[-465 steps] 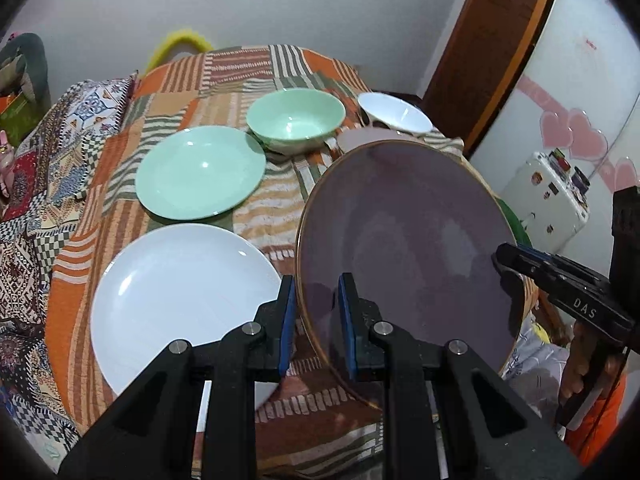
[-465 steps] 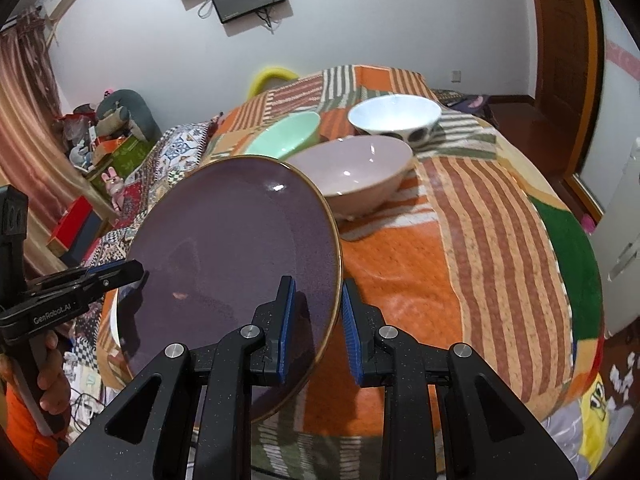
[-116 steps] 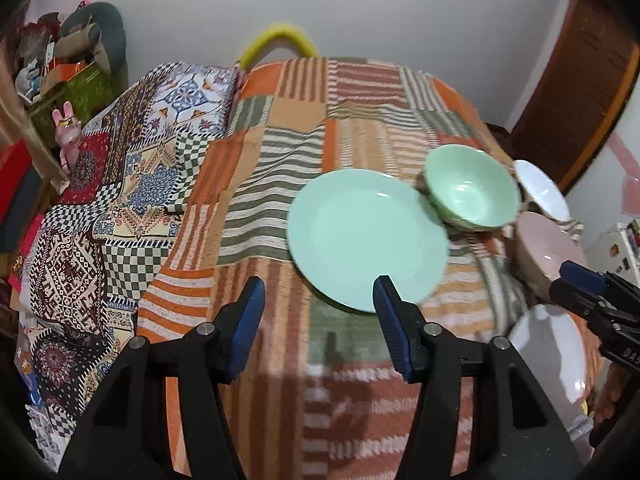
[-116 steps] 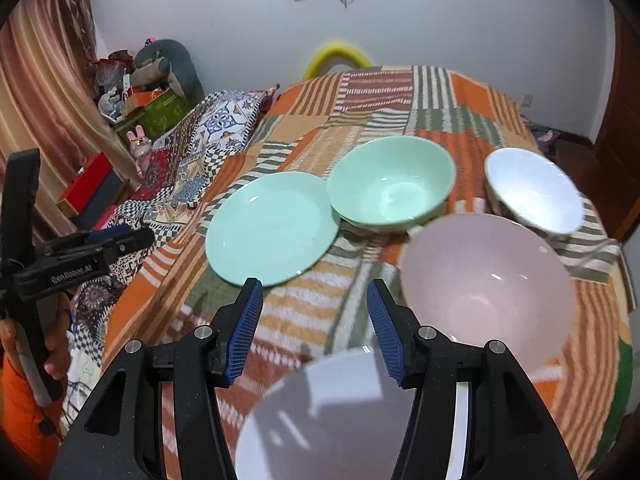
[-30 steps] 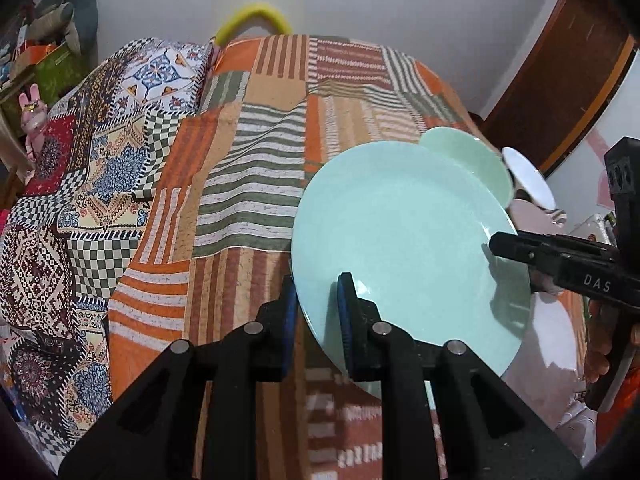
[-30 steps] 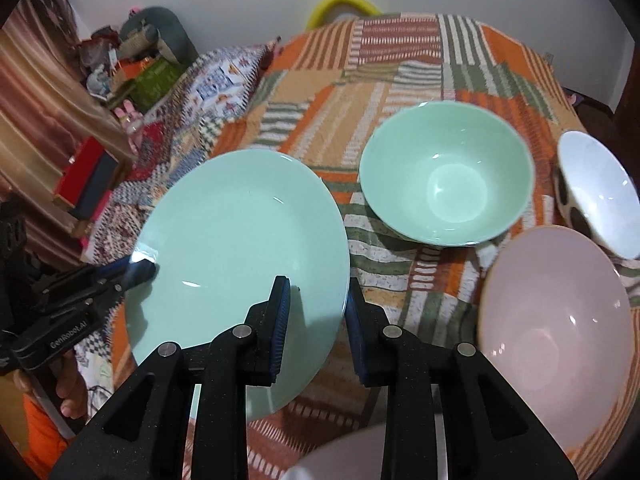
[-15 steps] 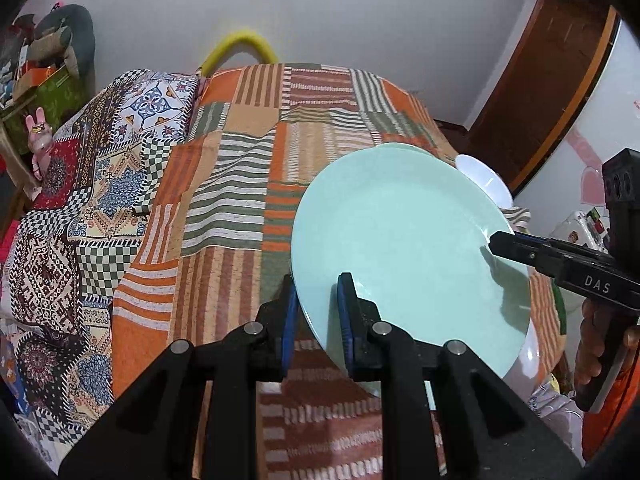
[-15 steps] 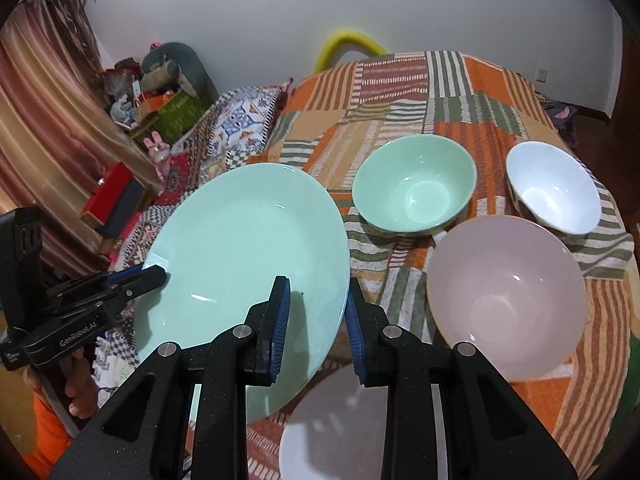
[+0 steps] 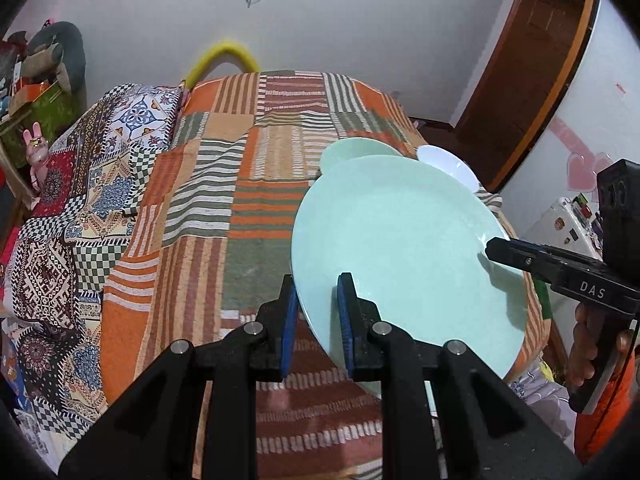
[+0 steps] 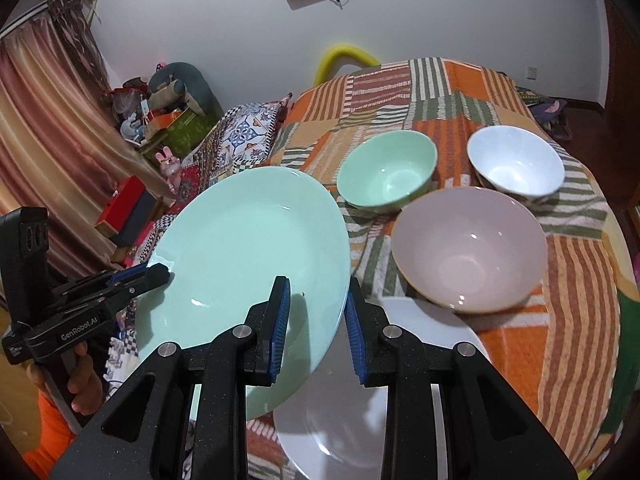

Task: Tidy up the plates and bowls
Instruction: 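Carry the mint-green plate with the left tool toward the right tool, then lower the mint-green plate onto the white plate while the right tool steadies it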

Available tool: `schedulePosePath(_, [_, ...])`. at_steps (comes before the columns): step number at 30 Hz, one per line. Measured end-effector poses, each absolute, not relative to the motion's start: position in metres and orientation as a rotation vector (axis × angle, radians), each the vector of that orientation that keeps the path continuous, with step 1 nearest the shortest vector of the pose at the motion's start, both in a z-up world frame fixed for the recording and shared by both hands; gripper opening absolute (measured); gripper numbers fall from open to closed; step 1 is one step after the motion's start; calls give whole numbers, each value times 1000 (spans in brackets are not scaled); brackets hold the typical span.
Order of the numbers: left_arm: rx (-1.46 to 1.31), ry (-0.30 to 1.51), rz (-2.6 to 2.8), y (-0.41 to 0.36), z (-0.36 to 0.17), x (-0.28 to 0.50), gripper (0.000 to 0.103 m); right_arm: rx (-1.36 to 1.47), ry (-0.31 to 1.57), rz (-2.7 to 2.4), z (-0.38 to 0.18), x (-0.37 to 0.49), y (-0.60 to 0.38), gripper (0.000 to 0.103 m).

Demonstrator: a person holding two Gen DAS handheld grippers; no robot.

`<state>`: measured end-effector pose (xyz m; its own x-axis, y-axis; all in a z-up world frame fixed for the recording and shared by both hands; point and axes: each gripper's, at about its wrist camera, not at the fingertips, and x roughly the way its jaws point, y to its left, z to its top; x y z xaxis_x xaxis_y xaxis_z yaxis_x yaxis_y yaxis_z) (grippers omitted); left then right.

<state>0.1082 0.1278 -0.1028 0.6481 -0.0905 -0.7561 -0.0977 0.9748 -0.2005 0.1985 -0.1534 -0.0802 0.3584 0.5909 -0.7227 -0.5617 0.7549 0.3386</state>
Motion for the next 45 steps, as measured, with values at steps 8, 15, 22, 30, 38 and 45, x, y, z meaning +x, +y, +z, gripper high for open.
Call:
schedulePosePath(8, [-216, 882, -27, 104, -107, 100, 18, 60, 939, 727, -83, 187, -180, 25])
schedulePosePath(15, [-215, 908, -56, 88, -117, 97, 18, 73, 937, 706, -87, 179, -197, 25])
schedulePosePath(22, [-211, 946, -74, 75, -129, 96, 18, 90, 961, 697, -98, 174, -212, 25])
schedulePosePath(30, [-211, 1007, -96, 61, -149, 101, 18, 109, 991, 673, -111, 171, -226, 25])
schedulePosePath(38, [-196, 1041, -114, 47, -161, 106, 18, 114, 1020, 642, -124, 170, -240, 25])
schedulePosePath(45, [-196, 1082, -127, 40, -174, 110, 18, 122, 1045, 625, -134, 168, -247, 25])
